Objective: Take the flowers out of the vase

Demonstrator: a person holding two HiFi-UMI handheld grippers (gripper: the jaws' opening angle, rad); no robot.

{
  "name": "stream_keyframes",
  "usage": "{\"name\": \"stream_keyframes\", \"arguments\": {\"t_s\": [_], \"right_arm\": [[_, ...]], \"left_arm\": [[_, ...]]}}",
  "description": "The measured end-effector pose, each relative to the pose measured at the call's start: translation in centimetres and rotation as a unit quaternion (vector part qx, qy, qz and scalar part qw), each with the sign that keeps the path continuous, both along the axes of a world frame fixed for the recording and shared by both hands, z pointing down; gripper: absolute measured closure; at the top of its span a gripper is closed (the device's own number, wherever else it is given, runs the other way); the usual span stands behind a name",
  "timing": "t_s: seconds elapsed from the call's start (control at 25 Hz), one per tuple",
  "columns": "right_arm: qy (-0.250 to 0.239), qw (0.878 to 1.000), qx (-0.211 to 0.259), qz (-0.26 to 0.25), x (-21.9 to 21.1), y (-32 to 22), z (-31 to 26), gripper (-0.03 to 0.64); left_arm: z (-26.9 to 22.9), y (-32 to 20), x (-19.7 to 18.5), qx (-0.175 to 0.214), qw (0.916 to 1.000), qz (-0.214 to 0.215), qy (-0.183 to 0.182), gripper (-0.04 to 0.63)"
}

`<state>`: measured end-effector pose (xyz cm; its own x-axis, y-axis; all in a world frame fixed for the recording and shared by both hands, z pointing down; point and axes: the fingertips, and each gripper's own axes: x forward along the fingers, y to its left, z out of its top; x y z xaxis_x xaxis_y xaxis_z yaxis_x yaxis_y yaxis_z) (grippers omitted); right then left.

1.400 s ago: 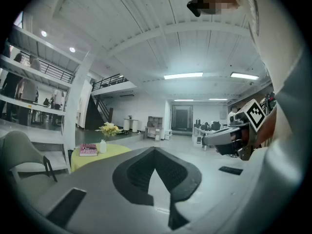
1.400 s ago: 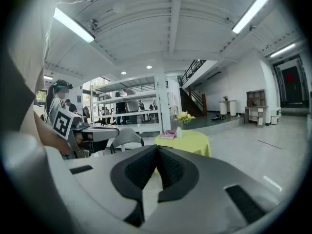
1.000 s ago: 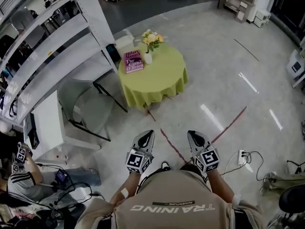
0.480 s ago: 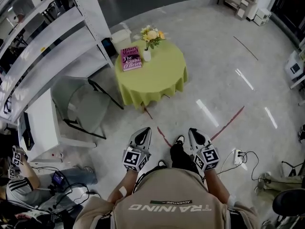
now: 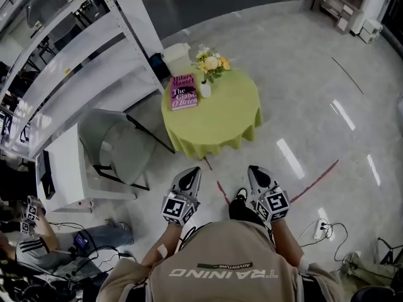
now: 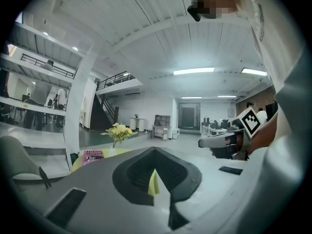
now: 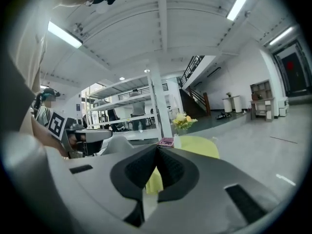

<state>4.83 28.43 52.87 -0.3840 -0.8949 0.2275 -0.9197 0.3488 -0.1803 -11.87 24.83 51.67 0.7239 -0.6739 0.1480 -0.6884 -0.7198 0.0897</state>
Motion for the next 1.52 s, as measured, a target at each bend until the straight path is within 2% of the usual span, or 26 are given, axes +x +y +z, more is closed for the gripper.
{"name": "stream_keyframes", "arguments": {"t_s": [0.16, 0.28, 0.52, 0.76, 0.92, 1.24, 1.4, 1.52], "right_arm": [[-0.002, 0.999, -0.001, -0.033, 2.3, -5.5, -0.2, 0.618], [-0.038, 0.998, -0.012, -0.048, 4.1, -8.8, 0.1, 0.618], [-0.048, 0.995, -0.022, -0.085, 4.9, -13.4, 0.4, 0.618], [-0.037, 0.994, -0.025, -0.102, 4.6, -16.2, 1.5, 0.618], [-0.035, 0.993, -0.031, -0.108, 3.9, -18.8, 2.3, 0.618], [-0.016, 0.996, -0.042, -0.083, 4.2, -24.7, 2.2, 0.618], [-0.009, 0.995, -0.044, -0.085, 2.4, -28.6, 1.6, 0.618], [-0.004, 0.995, -0.049, -0.086, 0.7, -32.0, 2.2, 0.618]], "left_arm": [[-1.3, -5.2, 3.1, 0.006, 0.9998, -0.021, -0.001, 0.594], [-1.3, -7.7, 5.3, 0.002, 0.9996, -0.027, 0.004, 0.594], [-1.0, -11.3, 6.6, -0.01, 0.9982, -0.059, 0.008, 0.594], [0.0, -14.0, 6.5, -0.017, 0.997, -0.076, -0.001, 0.594], [0.8, -16.8, 5.9, -0.023, 0.9963, -0.082, 0.012, 0.594], [1.4, -24.3, 6.5, -0.019, 0.998, -0.053, 0.029, 0.594], [0.4, -28.7, 5.4, 0.004, 0.999, -0.041, 0.017, 0.594], [0.6, -31.7, 3.9, 0.004, 0.999, -0.039, 0.018, 0.594]]}}
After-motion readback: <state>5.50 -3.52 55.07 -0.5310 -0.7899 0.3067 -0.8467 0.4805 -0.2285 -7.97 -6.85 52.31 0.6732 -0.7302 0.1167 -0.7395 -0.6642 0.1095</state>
